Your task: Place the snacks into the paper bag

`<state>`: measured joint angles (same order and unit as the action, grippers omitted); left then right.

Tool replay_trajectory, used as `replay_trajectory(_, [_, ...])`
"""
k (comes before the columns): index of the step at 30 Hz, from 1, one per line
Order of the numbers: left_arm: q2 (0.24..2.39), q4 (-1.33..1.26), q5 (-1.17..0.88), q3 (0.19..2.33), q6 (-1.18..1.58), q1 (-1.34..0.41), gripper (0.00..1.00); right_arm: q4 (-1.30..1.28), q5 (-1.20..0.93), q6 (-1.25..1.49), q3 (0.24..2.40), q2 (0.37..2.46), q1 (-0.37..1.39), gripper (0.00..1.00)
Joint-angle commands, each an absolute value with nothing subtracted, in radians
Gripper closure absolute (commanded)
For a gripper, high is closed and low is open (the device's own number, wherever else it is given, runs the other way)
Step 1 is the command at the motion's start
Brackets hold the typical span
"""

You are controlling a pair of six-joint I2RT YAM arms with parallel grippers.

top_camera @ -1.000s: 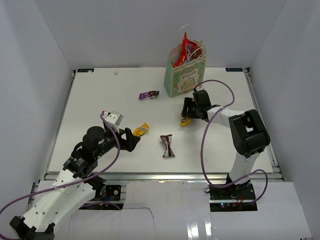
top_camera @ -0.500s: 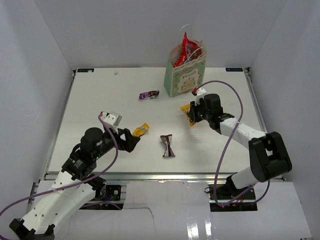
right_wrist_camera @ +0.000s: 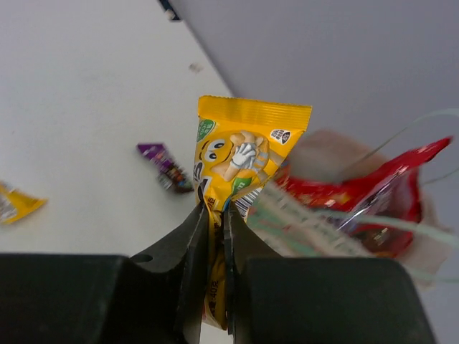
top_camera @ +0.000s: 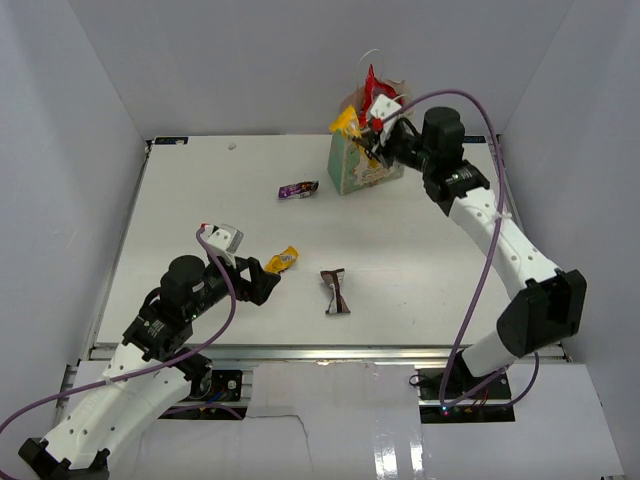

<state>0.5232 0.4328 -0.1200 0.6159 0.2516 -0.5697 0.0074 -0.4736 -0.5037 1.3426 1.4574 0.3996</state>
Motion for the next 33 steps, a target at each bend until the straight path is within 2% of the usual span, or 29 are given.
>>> replay_trajectory(1, [0.515,0.414,-0.129,0.611,0.244,-0.572,0.02,-0.029,-0.427,-0.558,1.581,1.581,0.396,0.86])
replay_trajectory(5, [0.518,0.414,-0.126,0.611,0.244,-0.572,0.02,0.006,-0.347,-0.543,1.751,1.709,0.397,0.87])
replay_trajectory(9, [0.528,0.413,-0.127,0.609,0.242,-0.572,0.02,0.123,-0.223,-0.497,1.799,1.807,0.397,0.9])
replay_trajectory(15, [0.546,0.414,-0.127,0.609,0.241,-0.572,0.02,0.189,-0.187,-0.42,1.899,1.922,0.399,0.92])
replay_trajectory(21, [0.545,0.413,-0.129,0.609,0.241,-0.572,0.02,0.241,-0.149,-0.428,1.922,1.976,0.397,0.92])
replay_trajectory(33, [0.554,0.411,-0.133,0.611,0.239,-0.572,0.02,0.288,-0.15,-0.456,1.882,2.02,0.399,0.83])
